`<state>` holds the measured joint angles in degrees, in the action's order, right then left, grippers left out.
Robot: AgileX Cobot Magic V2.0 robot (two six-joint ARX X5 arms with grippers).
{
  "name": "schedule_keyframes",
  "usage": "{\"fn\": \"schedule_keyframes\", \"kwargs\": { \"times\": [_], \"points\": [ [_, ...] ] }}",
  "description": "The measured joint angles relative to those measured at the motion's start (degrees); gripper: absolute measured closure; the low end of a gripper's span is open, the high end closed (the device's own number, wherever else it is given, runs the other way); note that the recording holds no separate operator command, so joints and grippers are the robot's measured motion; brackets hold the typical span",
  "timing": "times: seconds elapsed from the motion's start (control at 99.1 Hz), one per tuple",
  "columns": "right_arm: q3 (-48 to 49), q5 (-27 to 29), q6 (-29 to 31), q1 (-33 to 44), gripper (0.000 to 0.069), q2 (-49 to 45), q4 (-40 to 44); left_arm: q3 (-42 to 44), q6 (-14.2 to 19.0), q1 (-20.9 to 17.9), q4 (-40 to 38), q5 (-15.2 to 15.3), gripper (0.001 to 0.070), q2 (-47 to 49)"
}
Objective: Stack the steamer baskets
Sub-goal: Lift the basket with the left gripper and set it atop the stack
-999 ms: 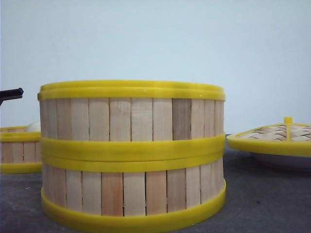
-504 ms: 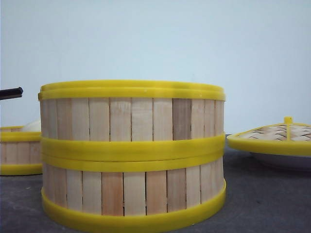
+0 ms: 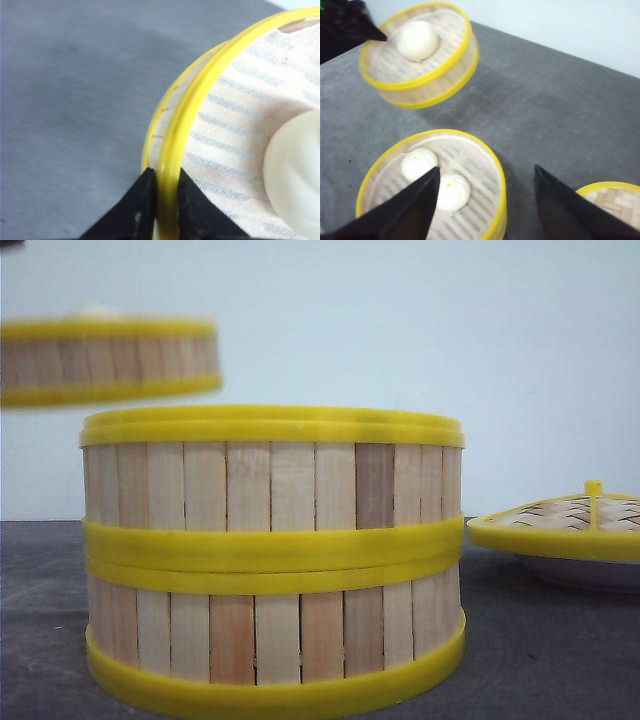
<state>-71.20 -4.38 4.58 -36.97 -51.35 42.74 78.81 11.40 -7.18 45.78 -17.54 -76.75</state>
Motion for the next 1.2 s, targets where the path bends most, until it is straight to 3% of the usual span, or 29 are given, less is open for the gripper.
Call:
{"fn": "schedule_keyframes", "kwargs": {
  "times": [0.151, 0.424, 0.686, 0.918, 1.2],
  "points": [
    [0.0, 0.4, 0.0, 0.0, 0.0331, 1.4, 0.0, 3.3, -1.8, 4.8, 5.5, -3.7, 0.0682, 4.5],
    [0.0, 1.6, 0.2, 0.0, 0.0331, 4.6, 0.0, 4.4, -3.8, 17.5, 11.6, -3.8, 0.0682, 7.0],
    [0.0, 1.6, 0.4, 0.0, 0.0331, 7.3, 0.0, 4.4, -4.6, 28.9, 12.4, 2.7, 0.0682, 3.2],
    [-0.2, 1.6, 0.8, 0.0, 0.0331, 7.8, 0.4, 4.4, -5.3, 33.6, 12.7, 6.0, 0.0682, -3.8],
    [-0.2, 1.6, 0.8, 0.0, 0.0331, 7.8, 1.6, 4.4, -6.1, 33.9, 12.6, 7.4, 0.0682, -7.3]
  ]
}}
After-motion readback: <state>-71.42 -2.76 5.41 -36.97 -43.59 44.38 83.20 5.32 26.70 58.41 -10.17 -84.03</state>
